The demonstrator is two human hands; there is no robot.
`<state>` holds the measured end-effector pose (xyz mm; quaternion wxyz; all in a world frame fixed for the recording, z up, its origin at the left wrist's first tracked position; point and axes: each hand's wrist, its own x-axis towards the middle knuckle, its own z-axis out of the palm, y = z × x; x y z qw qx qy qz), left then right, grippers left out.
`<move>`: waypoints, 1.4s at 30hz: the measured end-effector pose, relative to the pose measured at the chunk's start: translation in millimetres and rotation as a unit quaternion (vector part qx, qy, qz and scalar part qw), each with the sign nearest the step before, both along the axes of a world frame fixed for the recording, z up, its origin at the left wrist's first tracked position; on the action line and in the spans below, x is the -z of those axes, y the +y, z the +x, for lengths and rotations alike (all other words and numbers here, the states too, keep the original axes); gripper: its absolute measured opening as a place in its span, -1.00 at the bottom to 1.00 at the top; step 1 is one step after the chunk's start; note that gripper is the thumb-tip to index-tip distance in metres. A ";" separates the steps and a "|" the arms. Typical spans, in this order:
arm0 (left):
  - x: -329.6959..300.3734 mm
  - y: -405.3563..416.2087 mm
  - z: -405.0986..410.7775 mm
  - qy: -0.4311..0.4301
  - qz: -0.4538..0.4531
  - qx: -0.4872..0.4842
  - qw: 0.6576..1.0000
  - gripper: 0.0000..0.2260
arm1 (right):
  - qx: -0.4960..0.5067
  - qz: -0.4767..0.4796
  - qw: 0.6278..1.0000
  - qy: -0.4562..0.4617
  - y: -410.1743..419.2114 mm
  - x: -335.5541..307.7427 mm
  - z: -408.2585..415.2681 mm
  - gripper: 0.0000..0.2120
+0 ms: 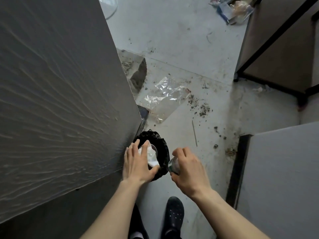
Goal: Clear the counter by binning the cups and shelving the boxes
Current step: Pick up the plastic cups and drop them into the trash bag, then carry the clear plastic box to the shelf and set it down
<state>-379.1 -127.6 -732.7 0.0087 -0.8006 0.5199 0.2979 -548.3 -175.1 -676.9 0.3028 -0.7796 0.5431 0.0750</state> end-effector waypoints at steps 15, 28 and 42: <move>-23.0 32.3 43.4 -0.034 -0.004 0.012 0.999 -0.21 | -0.076 0.010 0.997 0.020 -1.8 1.8 63.3 -0.40; -230.9 6.5 16.3 -0.035 -0.061 0.060 0.996 -0.27 | -0.035 0.012 0.999 0.035 -19.3 -182.3 -12.5 -0.52; -484.3 23.7 -20.7 -0.016 -0.156 0.221 0.962 -0.24 | 0.049 -0.100 0.992 0.064 39.1 -439.5 -55.6 -0.37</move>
